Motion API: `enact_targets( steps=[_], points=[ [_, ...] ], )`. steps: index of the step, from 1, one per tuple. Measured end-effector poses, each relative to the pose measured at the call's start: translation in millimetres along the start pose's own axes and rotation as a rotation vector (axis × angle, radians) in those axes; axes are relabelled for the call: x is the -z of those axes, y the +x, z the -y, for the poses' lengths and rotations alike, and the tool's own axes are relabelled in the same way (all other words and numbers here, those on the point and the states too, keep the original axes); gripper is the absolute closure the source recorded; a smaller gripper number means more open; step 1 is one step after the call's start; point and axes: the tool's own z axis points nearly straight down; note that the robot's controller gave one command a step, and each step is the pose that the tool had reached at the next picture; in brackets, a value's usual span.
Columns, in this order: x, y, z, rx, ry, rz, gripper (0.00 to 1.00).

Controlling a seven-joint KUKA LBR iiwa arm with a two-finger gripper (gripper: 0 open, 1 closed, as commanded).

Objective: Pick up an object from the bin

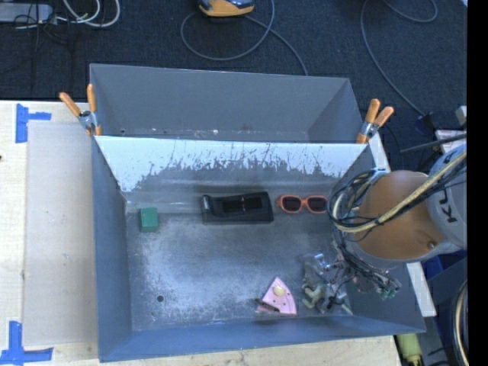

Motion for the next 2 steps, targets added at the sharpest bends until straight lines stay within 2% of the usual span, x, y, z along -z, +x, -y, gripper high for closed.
enact_targets(
  steps=[1, 2],
  points=[
    [0.0, 0.0, 0.0, 0.001, 0.000, 0.000, 1.00],
    [48.0, -1.3, 7.1, -0.001, -0.006, -0.008, 1.00]
  ],
)
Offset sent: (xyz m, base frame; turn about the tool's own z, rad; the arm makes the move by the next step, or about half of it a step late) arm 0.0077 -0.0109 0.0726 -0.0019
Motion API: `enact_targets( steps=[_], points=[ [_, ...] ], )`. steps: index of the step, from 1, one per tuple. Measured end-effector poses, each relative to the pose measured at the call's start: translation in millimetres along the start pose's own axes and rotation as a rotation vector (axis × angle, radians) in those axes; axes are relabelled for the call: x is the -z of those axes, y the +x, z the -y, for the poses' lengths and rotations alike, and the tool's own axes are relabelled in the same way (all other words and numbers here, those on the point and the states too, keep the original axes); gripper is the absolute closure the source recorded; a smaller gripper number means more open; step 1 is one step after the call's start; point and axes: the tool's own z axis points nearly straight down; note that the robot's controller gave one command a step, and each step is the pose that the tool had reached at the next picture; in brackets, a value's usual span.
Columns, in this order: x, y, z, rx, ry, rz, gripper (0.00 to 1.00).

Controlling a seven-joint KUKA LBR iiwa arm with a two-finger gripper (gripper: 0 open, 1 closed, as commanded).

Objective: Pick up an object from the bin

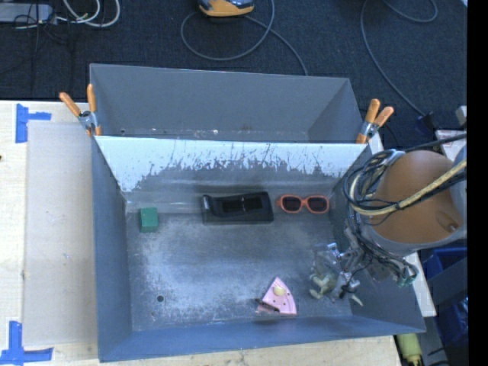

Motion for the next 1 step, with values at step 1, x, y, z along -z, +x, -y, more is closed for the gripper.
enact_targets(
  steps=[1],
  points=[
    [61.3, -10.0, 0.5, -0.011, 0.002, 0.003, 1.00]
  ],
)
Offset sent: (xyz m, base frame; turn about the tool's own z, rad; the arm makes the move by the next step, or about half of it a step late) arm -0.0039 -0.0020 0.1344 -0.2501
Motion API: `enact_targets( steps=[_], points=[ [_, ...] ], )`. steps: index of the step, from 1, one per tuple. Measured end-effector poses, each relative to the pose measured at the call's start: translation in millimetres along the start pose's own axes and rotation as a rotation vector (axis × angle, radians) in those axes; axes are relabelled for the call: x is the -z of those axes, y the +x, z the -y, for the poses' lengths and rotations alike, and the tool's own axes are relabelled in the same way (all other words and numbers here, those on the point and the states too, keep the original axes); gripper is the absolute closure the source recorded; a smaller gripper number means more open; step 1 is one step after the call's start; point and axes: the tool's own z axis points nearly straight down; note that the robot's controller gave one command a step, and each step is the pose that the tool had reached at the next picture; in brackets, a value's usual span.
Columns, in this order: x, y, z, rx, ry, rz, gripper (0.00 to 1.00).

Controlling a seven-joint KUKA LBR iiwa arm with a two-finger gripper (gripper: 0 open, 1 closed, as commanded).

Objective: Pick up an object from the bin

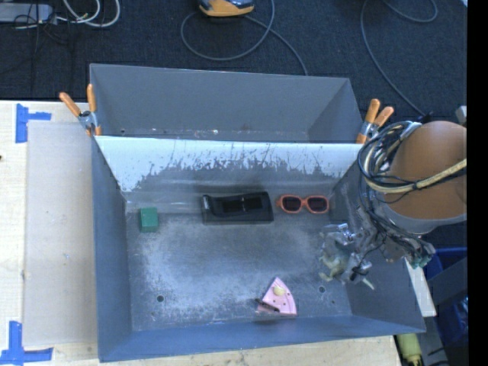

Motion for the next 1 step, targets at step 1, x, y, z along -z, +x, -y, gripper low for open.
enact_targets(
  steps=[1],
  points=[
    [45.6, 5.6, -0.9, 0.145, -0.001, 0.000, 1.00]
  ],
)
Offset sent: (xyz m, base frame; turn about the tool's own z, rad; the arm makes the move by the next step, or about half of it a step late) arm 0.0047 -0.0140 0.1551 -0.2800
